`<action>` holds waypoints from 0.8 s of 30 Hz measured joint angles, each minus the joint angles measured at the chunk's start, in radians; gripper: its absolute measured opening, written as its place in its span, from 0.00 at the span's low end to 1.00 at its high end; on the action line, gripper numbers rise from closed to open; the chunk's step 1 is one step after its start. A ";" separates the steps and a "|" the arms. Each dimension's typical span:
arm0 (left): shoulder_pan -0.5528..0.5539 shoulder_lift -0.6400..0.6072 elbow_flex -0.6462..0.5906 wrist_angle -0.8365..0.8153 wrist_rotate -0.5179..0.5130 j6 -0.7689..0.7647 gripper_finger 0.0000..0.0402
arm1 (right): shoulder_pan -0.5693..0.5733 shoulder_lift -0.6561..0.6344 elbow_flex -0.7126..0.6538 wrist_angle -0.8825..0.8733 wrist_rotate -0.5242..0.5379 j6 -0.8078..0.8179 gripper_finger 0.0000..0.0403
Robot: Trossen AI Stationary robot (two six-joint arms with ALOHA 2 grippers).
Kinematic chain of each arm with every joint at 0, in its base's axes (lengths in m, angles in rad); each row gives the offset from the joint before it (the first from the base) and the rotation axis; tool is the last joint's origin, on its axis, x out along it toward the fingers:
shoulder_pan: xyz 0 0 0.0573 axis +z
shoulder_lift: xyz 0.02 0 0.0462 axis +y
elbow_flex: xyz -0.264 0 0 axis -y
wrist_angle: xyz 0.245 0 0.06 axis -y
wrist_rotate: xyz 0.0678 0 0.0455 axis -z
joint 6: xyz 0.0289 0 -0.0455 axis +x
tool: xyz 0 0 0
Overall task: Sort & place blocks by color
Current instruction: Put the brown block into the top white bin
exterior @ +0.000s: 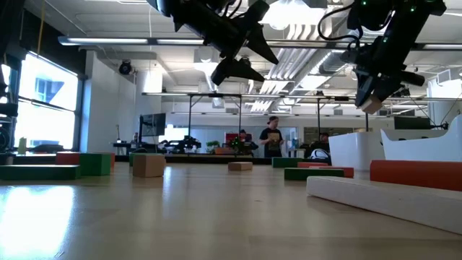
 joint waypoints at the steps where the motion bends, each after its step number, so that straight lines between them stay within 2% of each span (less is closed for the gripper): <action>1: 0.000 0.000 0.000 0.000 0.000 0.000 0.57 | 0.000 0.000 0.000 0.000 0.010 0.000 0.29; 9: 0.000 -0.001 0.000 -0.021 0.003 0.000 0.57 | 0.000 0.039 0.000 -0.011 0.051 -0.007 0.29; 24: -0.009 -0.003 0.000 -0.197 -0.006 0.051 0.57 | -0.002 0.207 0.000 -0.040 0.072 -0.019 0.29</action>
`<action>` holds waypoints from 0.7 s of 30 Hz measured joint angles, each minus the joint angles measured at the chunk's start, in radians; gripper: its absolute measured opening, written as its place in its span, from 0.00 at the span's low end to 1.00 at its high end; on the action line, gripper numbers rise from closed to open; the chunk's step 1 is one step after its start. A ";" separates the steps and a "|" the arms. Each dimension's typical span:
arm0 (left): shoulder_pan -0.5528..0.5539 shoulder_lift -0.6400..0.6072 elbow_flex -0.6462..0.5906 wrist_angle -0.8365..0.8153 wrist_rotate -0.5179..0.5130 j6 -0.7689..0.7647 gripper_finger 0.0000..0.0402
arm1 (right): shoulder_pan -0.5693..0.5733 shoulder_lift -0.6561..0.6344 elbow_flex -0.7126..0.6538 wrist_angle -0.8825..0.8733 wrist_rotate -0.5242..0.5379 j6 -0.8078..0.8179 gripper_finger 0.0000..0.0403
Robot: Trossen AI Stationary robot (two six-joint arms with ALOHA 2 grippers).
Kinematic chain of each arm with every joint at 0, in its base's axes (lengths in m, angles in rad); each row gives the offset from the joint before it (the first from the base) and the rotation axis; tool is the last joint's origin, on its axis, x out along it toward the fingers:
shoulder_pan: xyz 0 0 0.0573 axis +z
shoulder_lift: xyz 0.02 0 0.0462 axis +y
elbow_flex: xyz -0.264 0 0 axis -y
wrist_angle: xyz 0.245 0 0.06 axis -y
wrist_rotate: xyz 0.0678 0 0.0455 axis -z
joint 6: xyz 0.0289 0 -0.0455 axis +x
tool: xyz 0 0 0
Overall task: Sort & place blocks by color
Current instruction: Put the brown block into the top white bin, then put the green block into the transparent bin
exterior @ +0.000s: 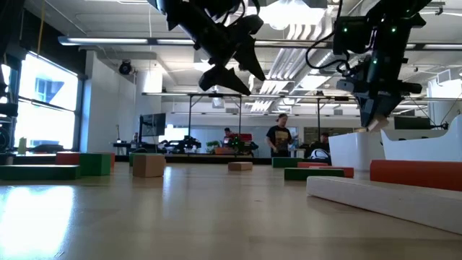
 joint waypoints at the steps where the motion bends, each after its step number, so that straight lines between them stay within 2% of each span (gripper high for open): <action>1: 0.000 0.000 0.000 -0.003 -0.001 0.006 0.57 | -0.004 0.009 0.000 0.000 0.014 0.000 0.29; 8: 0.000 0.000 0.000 -0.014 -0.002 0.057 0.57 | -0.060 0.043 0.000 0.006 0.035 -0.036 0.31; 15: 0.000 -0.001 0.000 -0.059 0.005 0.086 0.57 | -0.095 0.040 0.000 0.005 0.031 -0.040 0.45; 21: 0.002 -0.001 0.000 -0.207 -0.021 0.088 0.57 | -0.095 0.040 0.000 0.011 0.017 -0.040 0.53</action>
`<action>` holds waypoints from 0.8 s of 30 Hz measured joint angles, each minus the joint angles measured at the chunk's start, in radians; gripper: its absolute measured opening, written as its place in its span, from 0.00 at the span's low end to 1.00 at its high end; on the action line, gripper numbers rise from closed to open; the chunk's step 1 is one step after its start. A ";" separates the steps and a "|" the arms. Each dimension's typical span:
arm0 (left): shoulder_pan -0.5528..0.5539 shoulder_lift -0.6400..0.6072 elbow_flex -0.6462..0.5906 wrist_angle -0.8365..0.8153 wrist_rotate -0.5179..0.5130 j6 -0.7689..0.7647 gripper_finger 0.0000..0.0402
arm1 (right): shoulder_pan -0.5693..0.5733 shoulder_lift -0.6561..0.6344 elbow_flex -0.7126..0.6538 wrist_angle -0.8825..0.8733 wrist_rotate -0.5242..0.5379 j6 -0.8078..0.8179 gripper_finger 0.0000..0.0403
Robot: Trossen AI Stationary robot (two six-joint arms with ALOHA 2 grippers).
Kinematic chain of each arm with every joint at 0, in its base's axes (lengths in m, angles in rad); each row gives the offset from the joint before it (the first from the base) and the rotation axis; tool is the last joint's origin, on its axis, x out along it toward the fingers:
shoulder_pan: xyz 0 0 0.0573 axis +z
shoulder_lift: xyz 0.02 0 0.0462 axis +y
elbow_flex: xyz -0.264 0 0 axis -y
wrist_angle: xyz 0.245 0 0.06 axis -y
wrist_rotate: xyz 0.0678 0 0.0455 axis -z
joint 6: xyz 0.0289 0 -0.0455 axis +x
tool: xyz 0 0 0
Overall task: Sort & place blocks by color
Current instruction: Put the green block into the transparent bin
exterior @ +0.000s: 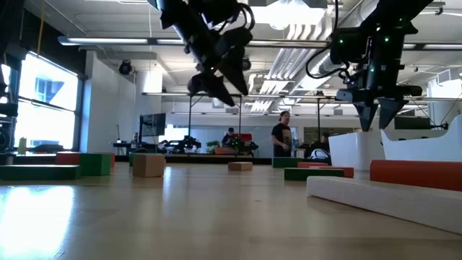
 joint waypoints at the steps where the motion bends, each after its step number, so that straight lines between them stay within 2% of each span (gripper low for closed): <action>1: 0.000 0.000 0.000 -0.034 -0.012 0.000 0.57 | 0.000 0.000 0.000 0.007 -0.013 0.000 0.54; 13: 0.011 -0.031 -0.001 -0.405 -0.142 0.052 0.57 | 0.000 -0.068 0.012 0.080 -0.133 -0.027 0.54; 18: 0.034 -0.046 -0.001 -0.522 -0.216 0.071 0.57 | 0.000 -0.106 0.117 0.074 -0.167 -0.105 0.54; 24: 0.096 -0.047 0.000 -0.547 -0.239 0.108 0.57 | 0.000 -0.112 0.297 0.015 -0.169 -0.208 0.54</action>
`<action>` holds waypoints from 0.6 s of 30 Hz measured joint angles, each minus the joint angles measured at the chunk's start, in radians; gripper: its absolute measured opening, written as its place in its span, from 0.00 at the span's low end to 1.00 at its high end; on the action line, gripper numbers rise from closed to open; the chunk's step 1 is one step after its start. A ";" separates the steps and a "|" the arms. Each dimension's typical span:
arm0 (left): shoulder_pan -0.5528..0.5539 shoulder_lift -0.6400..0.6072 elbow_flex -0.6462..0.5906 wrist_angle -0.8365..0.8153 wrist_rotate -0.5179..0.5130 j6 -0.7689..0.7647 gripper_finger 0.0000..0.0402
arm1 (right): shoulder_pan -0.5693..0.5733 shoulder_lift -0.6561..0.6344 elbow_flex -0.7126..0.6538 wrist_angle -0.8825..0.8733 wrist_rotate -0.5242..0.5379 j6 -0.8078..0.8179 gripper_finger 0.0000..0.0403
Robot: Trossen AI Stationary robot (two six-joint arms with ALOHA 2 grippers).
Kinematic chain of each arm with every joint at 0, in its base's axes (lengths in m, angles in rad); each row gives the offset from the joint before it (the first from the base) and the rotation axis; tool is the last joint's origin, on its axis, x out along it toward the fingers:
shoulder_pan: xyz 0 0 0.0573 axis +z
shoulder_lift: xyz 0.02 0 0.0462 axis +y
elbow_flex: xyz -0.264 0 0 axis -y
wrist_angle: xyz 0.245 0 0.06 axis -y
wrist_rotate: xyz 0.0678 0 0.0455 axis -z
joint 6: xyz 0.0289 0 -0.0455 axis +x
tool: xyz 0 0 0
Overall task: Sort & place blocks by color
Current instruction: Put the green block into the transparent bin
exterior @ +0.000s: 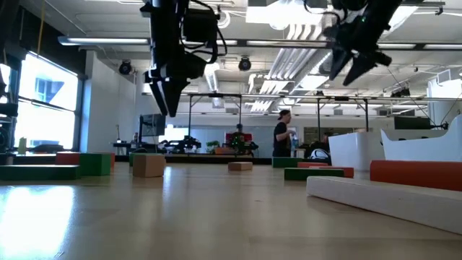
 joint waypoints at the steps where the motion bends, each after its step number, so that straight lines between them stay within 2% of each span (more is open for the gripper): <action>1: 0.014 0.000 0.000 0.000 0.000 0.005 0.57 | 0.000 0.000 0.027 -0.005 0.000 -0.018 0.54; 8: 0.101 0.001 0.000 0.000 0.000 0.023 0.57 | 0.000 0.000 0.149 -0.028 0.003 -0.082 0.54; 18: 0.173 0.062 0.000 -0.019 -0.001 0.095 0.57 | 0.000 0.000 0.161 -0.034 0.003 -0.047 0.54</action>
